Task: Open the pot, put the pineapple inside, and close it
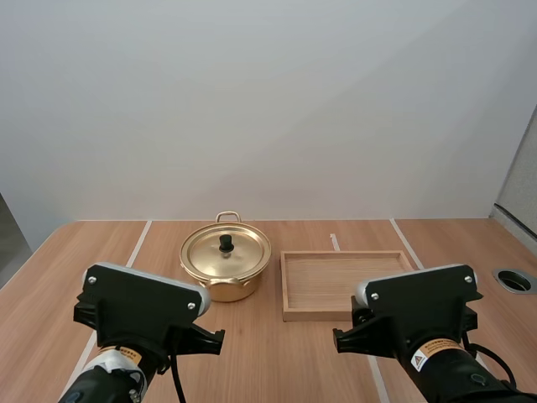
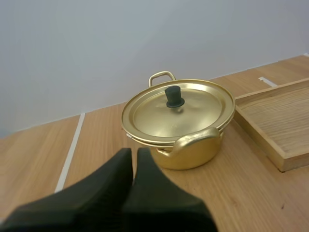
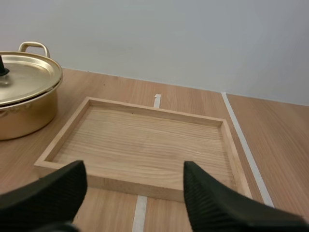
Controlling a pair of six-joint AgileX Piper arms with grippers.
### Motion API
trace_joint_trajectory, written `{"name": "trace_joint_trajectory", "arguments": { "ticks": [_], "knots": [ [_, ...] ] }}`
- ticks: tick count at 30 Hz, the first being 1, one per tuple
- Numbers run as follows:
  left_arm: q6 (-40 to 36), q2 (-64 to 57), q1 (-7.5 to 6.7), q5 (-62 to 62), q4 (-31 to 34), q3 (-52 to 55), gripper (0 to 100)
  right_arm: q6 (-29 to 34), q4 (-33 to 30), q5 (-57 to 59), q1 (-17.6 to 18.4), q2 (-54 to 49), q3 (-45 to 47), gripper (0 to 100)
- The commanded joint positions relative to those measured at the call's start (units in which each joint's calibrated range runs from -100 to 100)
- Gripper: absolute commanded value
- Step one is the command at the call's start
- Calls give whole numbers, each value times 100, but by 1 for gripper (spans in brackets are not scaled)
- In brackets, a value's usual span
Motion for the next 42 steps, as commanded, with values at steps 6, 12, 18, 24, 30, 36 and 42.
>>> {"name": "trace_joint_trajectory", "arguments": {
  "ticks": [6, 12, 18, 24, 30, 36, 42],
  "knots": [
    [-1296, -35, -17, -196, 1420, 0, 0, -134, -30, -24, 5, 27, 0, 0],
    [-2357, -35, -8, -230, 2048, 0, 0, -69, 116, -40, 5, 27, 0, 0],
    [-2319, -35, -8, -230, 2043, 0, 0, -69, 268, -102, 5, 27, 0, 0],
    [-2319, -35, -8, -230, 2043, 0, 0, 324, 80, -128, 5, 27, 0, 0],
    [-2319, -35, -8, -230, 2043, 0, 0, 565, -121, -128, 5, 27, 0, 0],
    [-2319, -35, -8, -230, 2043, 0, 0, 565, -105, -183, 5, 27, 0, 0],
    [-2319, -35, -8, -230, 2043, 0, 0, 565, -105, -183, 5, 27, 0, 0]
  ]
}}
